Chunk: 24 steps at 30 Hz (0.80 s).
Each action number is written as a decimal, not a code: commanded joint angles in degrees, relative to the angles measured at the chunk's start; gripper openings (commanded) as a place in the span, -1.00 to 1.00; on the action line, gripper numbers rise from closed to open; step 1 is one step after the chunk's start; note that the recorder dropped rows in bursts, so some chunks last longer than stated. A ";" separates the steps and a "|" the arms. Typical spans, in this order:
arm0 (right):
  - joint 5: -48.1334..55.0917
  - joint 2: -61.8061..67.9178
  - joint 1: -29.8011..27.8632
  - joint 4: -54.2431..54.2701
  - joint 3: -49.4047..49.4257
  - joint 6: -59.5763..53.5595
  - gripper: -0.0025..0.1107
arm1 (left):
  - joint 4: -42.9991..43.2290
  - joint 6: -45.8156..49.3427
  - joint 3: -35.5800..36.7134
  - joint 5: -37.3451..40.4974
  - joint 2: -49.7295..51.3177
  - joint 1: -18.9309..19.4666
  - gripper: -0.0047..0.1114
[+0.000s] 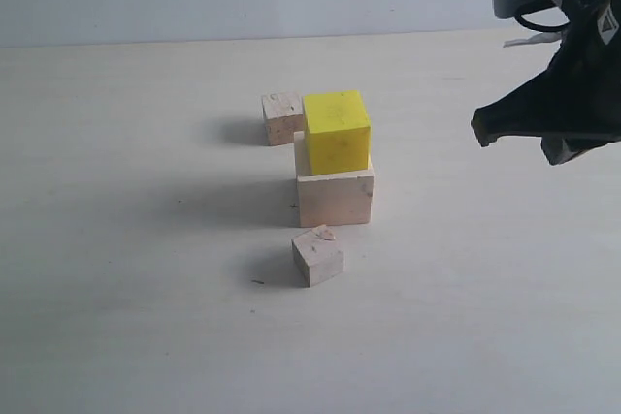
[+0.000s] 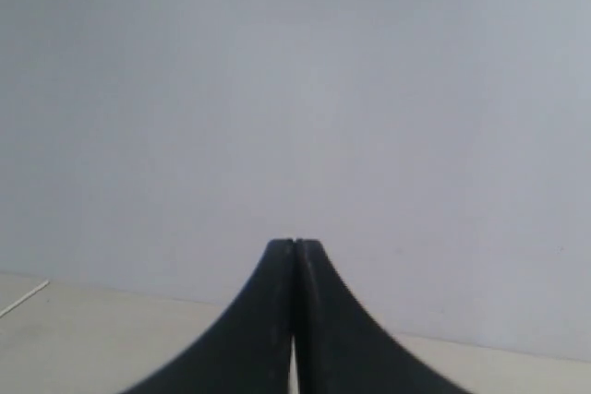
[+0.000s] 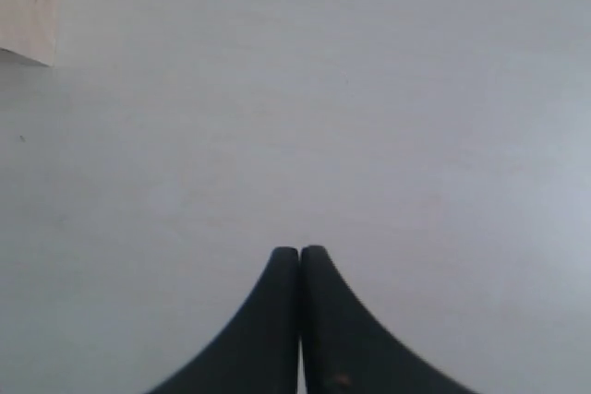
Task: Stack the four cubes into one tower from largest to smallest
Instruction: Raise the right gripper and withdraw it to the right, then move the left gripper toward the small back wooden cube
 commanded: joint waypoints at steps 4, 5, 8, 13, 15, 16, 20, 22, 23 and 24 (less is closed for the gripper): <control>-0.08 -0.57 -0.27 -0.36 0.33 -0.84 -0.96 | -0.52 -4.02 -9.01 5.60 4.73 -0.31 -0.92; -0.45 -0.57 -0.27 -0.36 0.33 -0.84 -0.96 | -0.52 -4.02 -11.28 7.00 6.83 -0.31 -0.92; -0.98 -0.57 -0.27 -0.08 0.33 -0.84 -0.96 | -0.52 -4.02 -18.65 11.45 14.20 -0.98 -0.92; -2.05 -0.57 -0.27 0.25 0.33 -0.84 -0.96 | -0.52 3.67 -33.43 21.94 30.93 -4.70 -0.92; -2.30 -0.57 -0.27 0.89 0.33 -0.84 -0.96 | -1.66 7.30 -39.09 28.55 37.74 -6.70 -0.92; -2.43 -0.57 -0.27 1.18 0.33 -0.84 -0.96 | -2.29 9.60 -42.12 31.93 41.62 -7.81 -0.92; -2.54 -0.57 -0.27 1.59 0.33 -0.84 -0.96 | -5.75 18.48 -52.26 41.38 55.80 -11.46 -0.92; -2.54 -0.57 -0.27 2.09 0.33 -0.84 -0.96 | -7.93 20.41 -55.37 42.85 60.94 -12.89 -0.92; -2.54 -0.57 -0.27 2.33 0.33 -0.84 -0.96 | -9.22 20.41 -56.68 42.83 63.45 -13.58 -0.92; -2.54 -0.57 -0.27 2.59 0.33 -1.47 -0.96 | -10.29 20.41 -57.62 42.45 65.34 -14.03 -0.92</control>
